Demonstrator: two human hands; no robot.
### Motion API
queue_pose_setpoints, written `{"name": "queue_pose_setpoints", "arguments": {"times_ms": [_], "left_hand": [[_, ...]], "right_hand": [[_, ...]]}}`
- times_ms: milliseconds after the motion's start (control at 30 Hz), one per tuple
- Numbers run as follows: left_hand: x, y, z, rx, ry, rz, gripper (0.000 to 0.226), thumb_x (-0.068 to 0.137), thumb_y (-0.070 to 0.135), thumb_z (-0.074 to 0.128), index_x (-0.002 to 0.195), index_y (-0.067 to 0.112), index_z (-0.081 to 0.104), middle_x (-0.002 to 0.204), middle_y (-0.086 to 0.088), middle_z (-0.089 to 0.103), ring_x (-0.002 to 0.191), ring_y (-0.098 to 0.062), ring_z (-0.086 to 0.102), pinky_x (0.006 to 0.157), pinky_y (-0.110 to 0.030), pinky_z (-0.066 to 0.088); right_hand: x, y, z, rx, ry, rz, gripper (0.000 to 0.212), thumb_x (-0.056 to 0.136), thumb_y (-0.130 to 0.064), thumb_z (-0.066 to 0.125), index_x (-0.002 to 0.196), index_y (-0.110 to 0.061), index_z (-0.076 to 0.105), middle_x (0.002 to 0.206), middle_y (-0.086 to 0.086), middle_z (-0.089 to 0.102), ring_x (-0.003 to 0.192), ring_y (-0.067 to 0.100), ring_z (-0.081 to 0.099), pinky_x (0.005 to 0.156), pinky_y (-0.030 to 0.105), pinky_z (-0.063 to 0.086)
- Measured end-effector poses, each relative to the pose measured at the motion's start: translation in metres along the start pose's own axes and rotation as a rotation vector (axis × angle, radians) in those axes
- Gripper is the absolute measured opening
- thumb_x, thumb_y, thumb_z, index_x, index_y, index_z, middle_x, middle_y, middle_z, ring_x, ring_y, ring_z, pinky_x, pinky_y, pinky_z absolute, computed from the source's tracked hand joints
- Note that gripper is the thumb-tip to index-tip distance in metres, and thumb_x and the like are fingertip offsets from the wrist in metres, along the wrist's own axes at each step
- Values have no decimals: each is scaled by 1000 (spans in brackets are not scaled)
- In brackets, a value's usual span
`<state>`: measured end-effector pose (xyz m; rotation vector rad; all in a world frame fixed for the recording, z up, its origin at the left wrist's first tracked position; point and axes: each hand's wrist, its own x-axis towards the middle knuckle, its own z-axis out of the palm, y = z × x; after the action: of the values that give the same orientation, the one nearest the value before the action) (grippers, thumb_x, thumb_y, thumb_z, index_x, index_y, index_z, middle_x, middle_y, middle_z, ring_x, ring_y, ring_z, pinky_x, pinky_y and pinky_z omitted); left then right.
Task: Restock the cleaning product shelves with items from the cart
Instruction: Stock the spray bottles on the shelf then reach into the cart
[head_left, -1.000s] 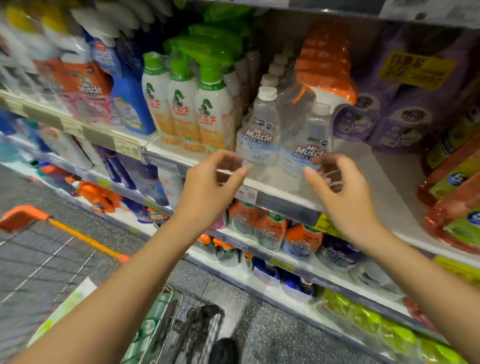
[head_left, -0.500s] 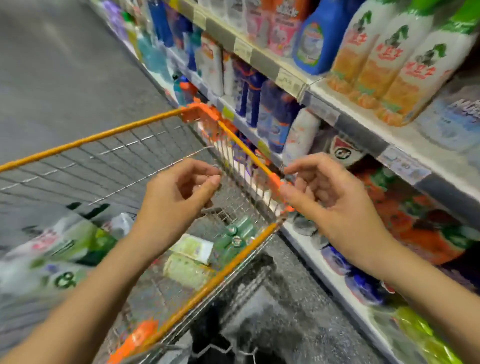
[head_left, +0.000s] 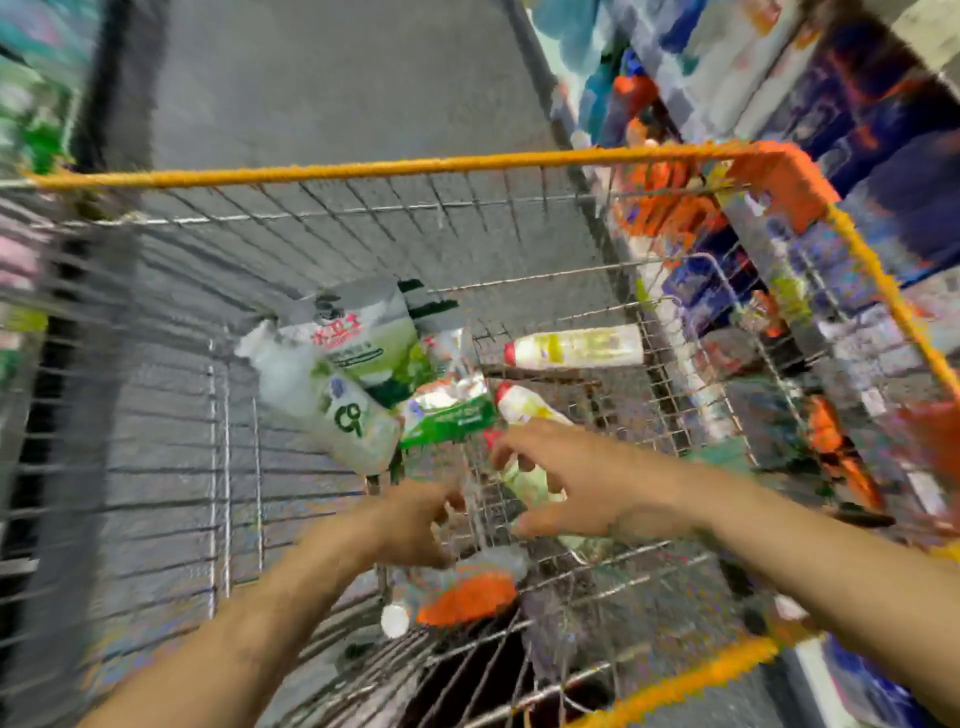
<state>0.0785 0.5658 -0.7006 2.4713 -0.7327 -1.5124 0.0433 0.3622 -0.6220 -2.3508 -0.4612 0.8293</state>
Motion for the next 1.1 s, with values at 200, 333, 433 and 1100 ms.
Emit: {"name": "queue_pose_setpoints", "arguments": {"times_ms": [200, 333, 433, 1100], "left_hand": [[20, -37, 31, 109, -334, -72, 81, 84, 12, 71, 149, 19, 24, 146, -11, 43, 125, -31, 50, 98, -38, 45], [35, -49, 60, 111, -373, 9, 80, 80, 17, 76, 145, 15, 28, 147, -11, 38, 130, -32, 44, 107, -42, 40], [41, -60, 83, 100, -287, -1, 91, 78, 25, 77, 150, 21, 21, 149, -12, 34, 132, -34, 40, 109, -46, 38], [54, -91, 86, -283, 94, -168, 24, 89, 35, 66, 108, 22, 70, 109, 1, 72, 99, -15, 67, 86, -27, 52]], "right_hand": [[65, -8, 59, -152, -517, 21, 57, 91, -21, 62, 141, -19, 34, 135, 12, 44, 111, 25, 50, 87, 37, 46], [80, -7, 87, -223, -677, -14, 67, 91, -23, 64, 147, -25, 28, 135, 17, 37, 111, 33, 50, 83, 35, 39], [85, 0, 106, -216, -675, -9, 76, 85, -25, 72, 146, -28, 28, 134, 18, 37, 111, 40, 51, 89, 40, 45], [88, 72, 139, 466, -249, 412, 82, 78, -22, 79, 143, -17, 30, 140, 2, 45, 130, 22, 45, 106, 38, 41]]}}
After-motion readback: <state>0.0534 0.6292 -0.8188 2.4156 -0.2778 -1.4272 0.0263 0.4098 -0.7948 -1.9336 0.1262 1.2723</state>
